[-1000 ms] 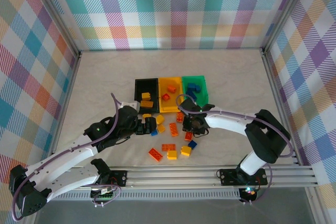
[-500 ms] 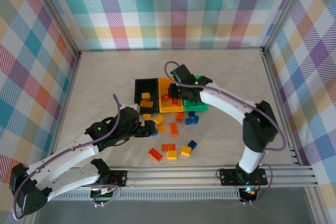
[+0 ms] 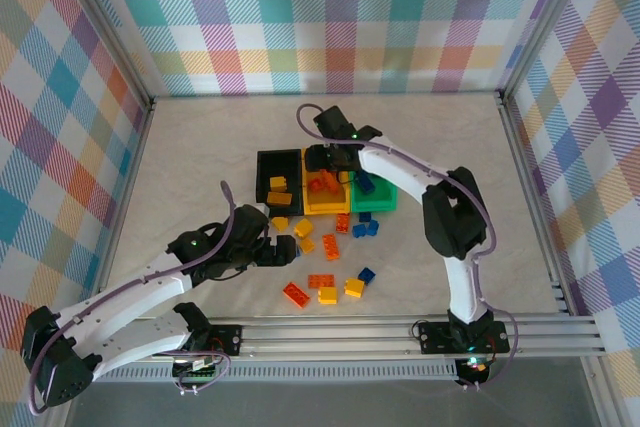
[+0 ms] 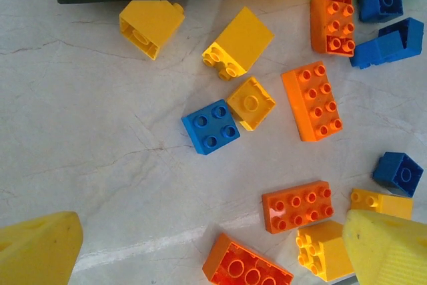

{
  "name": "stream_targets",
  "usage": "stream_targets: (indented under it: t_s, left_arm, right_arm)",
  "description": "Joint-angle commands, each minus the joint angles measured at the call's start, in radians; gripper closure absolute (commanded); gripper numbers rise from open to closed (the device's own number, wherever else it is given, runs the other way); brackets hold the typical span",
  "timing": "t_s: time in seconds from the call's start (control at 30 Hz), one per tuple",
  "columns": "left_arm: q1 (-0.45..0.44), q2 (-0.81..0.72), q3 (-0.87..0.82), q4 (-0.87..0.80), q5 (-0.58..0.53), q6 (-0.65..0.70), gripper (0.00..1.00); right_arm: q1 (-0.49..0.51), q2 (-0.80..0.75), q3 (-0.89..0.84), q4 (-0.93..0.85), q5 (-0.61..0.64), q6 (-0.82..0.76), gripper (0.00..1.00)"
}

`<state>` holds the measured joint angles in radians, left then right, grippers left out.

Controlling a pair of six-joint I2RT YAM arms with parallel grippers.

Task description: Sort the legos into containers by color

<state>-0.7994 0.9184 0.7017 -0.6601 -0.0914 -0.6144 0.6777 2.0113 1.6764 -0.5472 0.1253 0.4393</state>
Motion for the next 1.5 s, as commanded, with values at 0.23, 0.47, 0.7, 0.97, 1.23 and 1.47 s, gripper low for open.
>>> stream_targets:
  t_s: [0.23,0.47,0.7,0.97,1.23,1.47]
  left_arm:
    - [0.022,-0.148,-0.009,-0.011,-0.070,-0.042,0.00]
    - [0.026,-0.148,-0.032,-0.001,-0.060,-0.046,0.00]
    - [0.032,-0.159,-0.059,0.008,-0.064,-0.045,0.00]
    - [0.034,-0.161,-0.027,-0.023,-0.102,-0.027,0.00]
    - [0.036,-0.175,-0.010,-0.058,-0.133,-0.022,0.00]
    - [0.036,-0.195,-0.010,-0.073,-0.127,-0.045,0.00]
  right_arm:
    - [0.185,-0.331,-0.536,0.041,-0.123,0.111,0.30]
    - [0.251,-0.257,-0.585,0.077,-0.029,0.151,0.32]
    - [0.273,-0.160,-0.526,-0.015,0.038,0.125,0.42]
    - [0.278,-0.224,-0.530,0.021,0.071,0.065,0.67]
    - [0.145,-0.316,-0.400,0.040,0.060,-0.039,0.65]
    - [0.006,-0.115,-0.173,0.055,-0.068,-0.076,0.64]
